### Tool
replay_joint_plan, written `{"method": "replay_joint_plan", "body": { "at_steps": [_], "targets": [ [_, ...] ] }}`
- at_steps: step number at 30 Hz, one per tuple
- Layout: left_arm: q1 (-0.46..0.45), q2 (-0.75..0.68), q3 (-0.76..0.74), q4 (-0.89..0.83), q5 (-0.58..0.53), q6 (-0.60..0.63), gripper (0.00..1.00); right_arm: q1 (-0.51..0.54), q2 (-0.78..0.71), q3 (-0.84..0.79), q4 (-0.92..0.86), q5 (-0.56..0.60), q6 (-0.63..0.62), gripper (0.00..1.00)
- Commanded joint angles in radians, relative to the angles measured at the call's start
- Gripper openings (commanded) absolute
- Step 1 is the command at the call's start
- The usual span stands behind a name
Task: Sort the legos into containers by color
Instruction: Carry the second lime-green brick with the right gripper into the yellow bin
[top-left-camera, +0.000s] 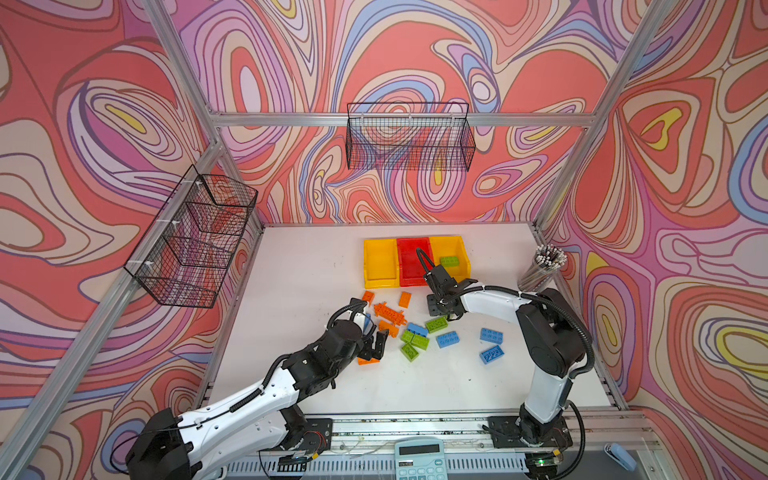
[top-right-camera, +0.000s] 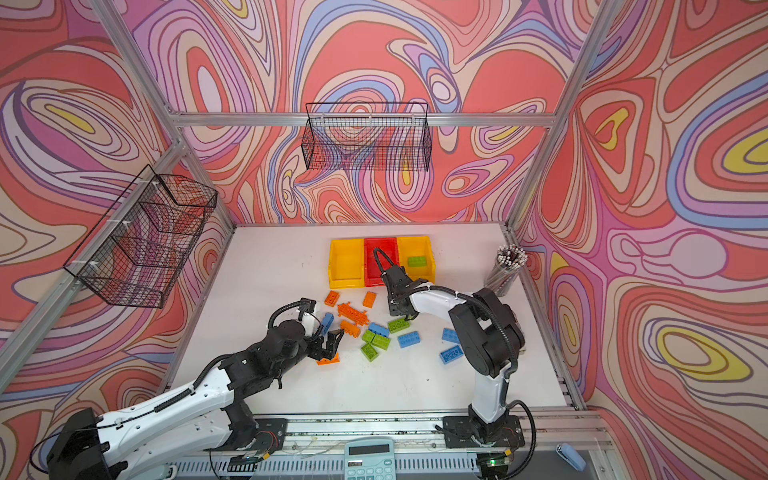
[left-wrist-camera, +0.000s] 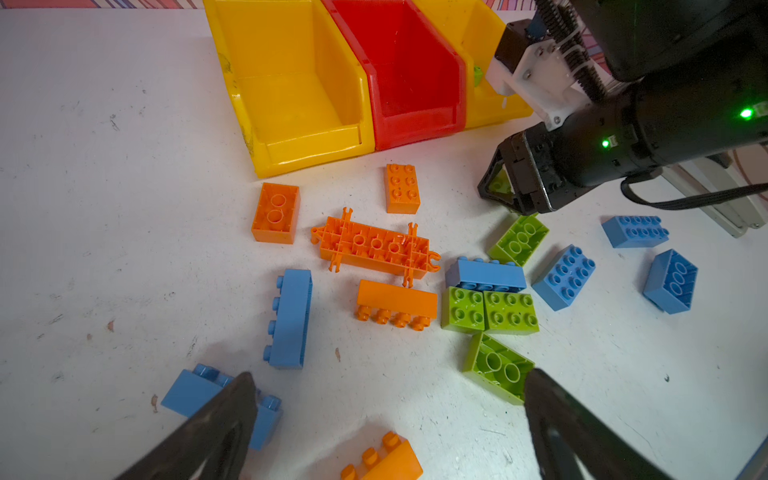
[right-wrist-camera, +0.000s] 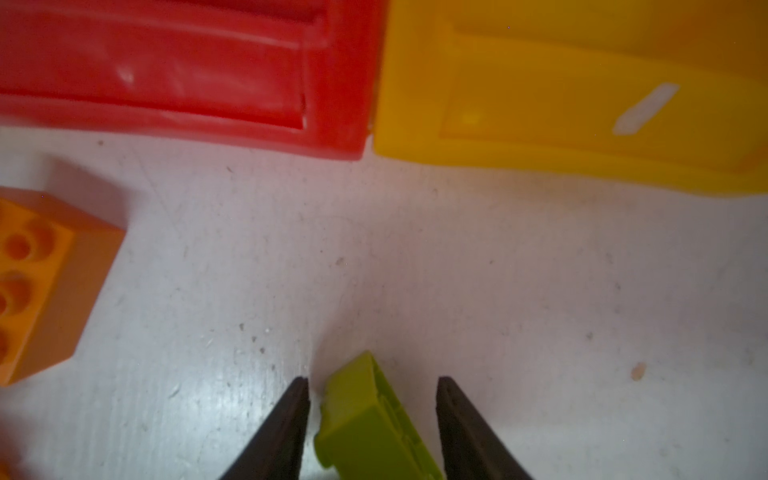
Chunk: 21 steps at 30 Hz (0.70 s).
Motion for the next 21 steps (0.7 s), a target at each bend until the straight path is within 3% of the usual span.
{"method": "replay_joint_plan", "body": {
  "at_steps": [1,8,15,21],
  "targets": [
    [0.003,-0.005,-0.012,-0.019,-0.023,-0.012,1.00,0.002,-0.003,0.001,-0.006,0.020,-0.004,0.43],
    [0.003,0.022,0.006,-0.010,-0.016,-0.008,1.00,0.002,-0.014,0.019,-0.027,0.058,-0.017,0.20],
    [0.003,0.071,0.066,-0.008,-0.002,0.012,1.00,-0.015,-0.056,0.104,-0.083,0.110,-0.048,0.15],
    [0.004,0.150,0.138,0.023,0.035,0.025,1.00,-0.110,-0.060,0.241,-0.113,0.102,-0.089,0.15]
  ]
}}
